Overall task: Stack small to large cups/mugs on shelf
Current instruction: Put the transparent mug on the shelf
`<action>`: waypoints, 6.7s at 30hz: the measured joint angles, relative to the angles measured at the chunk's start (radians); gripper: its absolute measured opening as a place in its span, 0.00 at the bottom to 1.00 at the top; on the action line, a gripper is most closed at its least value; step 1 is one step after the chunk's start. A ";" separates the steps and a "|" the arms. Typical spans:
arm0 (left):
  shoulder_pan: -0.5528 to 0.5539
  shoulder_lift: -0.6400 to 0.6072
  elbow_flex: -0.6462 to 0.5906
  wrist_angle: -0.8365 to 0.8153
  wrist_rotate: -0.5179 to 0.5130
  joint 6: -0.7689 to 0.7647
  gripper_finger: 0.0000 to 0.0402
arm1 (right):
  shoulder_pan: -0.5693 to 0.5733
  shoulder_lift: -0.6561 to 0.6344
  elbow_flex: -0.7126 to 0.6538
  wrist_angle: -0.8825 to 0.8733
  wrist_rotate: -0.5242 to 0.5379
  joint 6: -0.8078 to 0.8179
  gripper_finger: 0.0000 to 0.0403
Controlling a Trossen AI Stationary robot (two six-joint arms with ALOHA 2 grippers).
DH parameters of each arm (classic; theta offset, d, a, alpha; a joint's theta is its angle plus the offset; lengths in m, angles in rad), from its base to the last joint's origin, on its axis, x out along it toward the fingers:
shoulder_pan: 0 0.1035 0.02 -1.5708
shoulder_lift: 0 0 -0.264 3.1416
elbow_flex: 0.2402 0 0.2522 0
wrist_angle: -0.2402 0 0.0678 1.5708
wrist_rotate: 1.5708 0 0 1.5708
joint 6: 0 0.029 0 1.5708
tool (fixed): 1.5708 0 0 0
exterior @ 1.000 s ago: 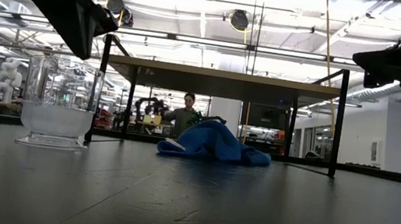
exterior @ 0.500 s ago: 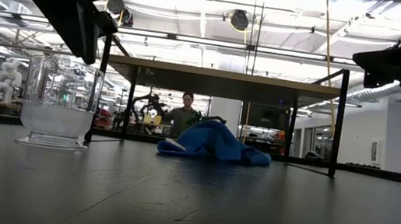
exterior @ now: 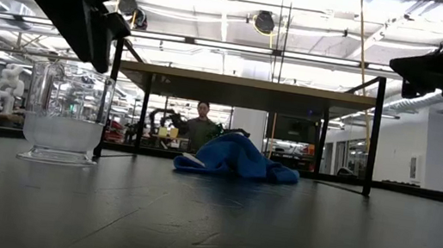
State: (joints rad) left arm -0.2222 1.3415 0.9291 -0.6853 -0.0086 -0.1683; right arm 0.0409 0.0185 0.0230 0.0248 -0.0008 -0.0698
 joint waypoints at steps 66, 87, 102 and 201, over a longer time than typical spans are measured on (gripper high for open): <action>0.008 0.129 -0.003 0.012 0.011 0.029 0.46 | 0.000 0.030 -0.001 0.000 0.000 0.002 0.00; 0.011 0.064 -0.003 0.040 0.008 0.045 0.46 | 0.000 0.048 -0.001 0.003 0.000 0.005 0.00; 0.010 0.064 -0.003 -0.021 0.008 0.028 0.46 | 0.000 0.051 0.000 0.006 0.000 0.005 0.00; 0.013 0.093 -0.003 0.023 0.034 0.070 0.29 | 0.000 0.052 0.000 0.007 0.000 0.006 0.00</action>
State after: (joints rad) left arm -0.2096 1.4349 0.9260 -0.6620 0.0250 -0.0980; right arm 0.0410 0.0704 0.0225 0.0322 -0.0010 -0.0639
